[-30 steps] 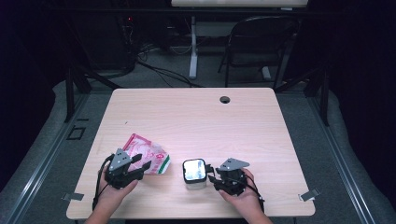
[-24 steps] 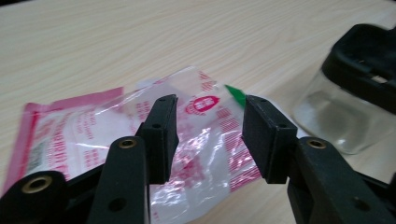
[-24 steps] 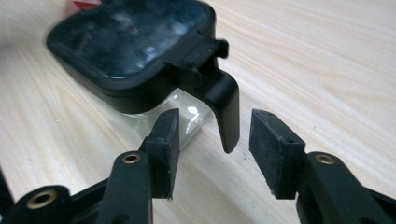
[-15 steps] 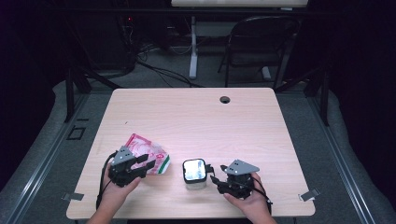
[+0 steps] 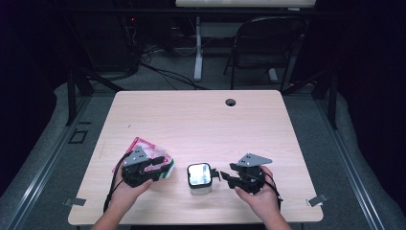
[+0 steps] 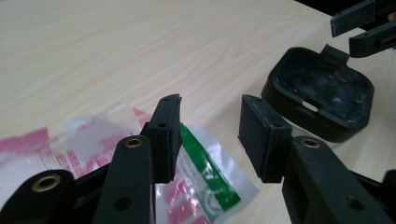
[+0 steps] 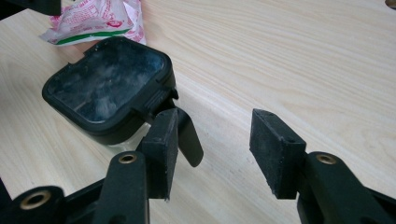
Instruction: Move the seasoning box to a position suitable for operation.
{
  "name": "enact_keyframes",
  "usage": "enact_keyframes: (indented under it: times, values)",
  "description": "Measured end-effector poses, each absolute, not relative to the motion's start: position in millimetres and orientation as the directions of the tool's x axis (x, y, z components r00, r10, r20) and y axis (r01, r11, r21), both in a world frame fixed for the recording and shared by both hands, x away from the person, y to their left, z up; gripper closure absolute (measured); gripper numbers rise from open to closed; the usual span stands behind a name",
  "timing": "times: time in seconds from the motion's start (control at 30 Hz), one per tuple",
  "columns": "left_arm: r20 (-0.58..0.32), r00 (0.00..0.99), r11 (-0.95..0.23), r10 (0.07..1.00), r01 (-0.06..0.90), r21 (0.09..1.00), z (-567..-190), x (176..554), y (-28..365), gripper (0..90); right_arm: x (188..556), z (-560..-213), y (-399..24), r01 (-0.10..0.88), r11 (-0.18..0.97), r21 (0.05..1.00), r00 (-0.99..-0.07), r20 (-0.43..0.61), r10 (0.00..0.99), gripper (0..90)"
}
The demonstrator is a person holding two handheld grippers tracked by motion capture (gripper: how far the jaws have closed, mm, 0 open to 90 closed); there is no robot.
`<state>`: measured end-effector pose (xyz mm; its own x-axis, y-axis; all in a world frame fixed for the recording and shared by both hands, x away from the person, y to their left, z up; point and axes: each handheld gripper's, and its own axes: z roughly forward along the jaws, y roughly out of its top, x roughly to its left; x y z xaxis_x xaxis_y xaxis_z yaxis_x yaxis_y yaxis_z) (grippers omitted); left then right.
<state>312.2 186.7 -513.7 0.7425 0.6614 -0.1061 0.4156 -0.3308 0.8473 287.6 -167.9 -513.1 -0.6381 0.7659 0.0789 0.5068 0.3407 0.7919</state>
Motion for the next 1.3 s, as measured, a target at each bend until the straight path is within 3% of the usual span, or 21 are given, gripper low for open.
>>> enact_keyframes:
  times: [0.33,0.6,0.73,0.9,1.1,1.3]
  values:
    - [-0.161,0.709,-0.292,0.687,0.472,0.832,-497,322,167,47.2,299,-492,-151,0.495,0.394,0.775,-0.649,0.028,0.76,46.9]
    - [-0.185,0.702,-0.287,0.688,0.498,0.819,-486,329,157,46.3,302,-474,-151,0.559,0.286,0.779,-0.608,0.151,0.779,52.4]
    - [-0.147,0.753,-0.36,0.641,0.464,0.809,-480,323,146,51.7,299,-467,-152,0.57,0.233,0.788,-0.598,0.203,0.775,56.1]
    - [-0.098,0.779,-0.439,0.619,0.447,0.78,-488,315,141,62.4,294,-469,-146,0.561,0.304,0.77,-0.613,0.139,0.778,67.2]
    - [-0.092,0.787,-0.466,0.61,0.45,0.762,-499,309,137,75.6,293,-479,-140,0.583,0.273,0.765,-0.593,0.171,0.787,77.6]
    - [-0.107,0.804,-0.513,0.585,0.469,0.719,-505,308,134,82.2,294,-486,-137,0.589,0.283,0.757,-0.586,0.159,0.794,84.4]
